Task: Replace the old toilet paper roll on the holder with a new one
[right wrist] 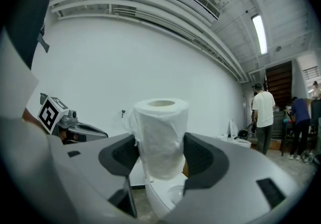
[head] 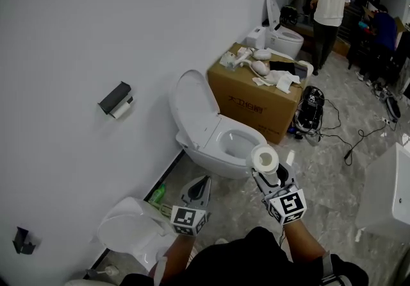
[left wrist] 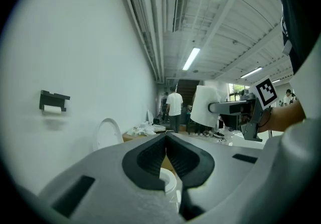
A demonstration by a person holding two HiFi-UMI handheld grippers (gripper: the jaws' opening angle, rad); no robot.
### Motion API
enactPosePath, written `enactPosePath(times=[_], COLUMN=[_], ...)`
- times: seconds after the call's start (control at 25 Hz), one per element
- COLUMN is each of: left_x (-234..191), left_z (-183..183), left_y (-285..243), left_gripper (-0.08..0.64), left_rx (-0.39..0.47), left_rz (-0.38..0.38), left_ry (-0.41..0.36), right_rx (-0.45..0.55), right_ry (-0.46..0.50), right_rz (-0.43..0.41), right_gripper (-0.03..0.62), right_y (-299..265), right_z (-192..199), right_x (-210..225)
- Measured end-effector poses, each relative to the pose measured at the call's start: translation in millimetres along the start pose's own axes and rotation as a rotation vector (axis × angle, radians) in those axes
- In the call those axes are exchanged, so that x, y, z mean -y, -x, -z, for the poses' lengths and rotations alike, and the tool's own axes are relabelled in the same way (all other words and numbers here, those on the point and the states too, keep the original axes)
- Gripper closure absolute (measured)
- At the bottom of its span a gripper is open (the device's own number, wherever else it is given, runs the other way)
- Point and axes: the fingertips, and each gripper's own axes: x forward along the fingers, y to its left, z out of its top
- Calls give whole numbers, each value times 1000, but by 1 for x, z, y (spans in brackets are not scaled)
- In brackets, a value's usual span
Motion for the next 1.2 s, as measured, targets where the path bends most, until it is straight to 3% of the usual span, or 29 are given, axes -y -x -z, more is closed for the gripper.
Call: enactPosePath(times=[0.24, 0.48, 1.2], left_x=[-50, -88, -161], left_z=[0, -9, -35], left_y=[-7, -32, -134], left_gripper=[554, 554, 554], left_rx=[2, -4, -12], left_rz=[-34, -79, -290], left_ry=[-11, 0, 29], right_rx=[12, 34, 64], right_ry=[39, 14, 9], right_rz=[-18, -47, -333], right_gripper=[333, 333, 333], right_y=[-40, -85, -230], right_z=[-12, -17, -20], right_x=[7, 24, 73])
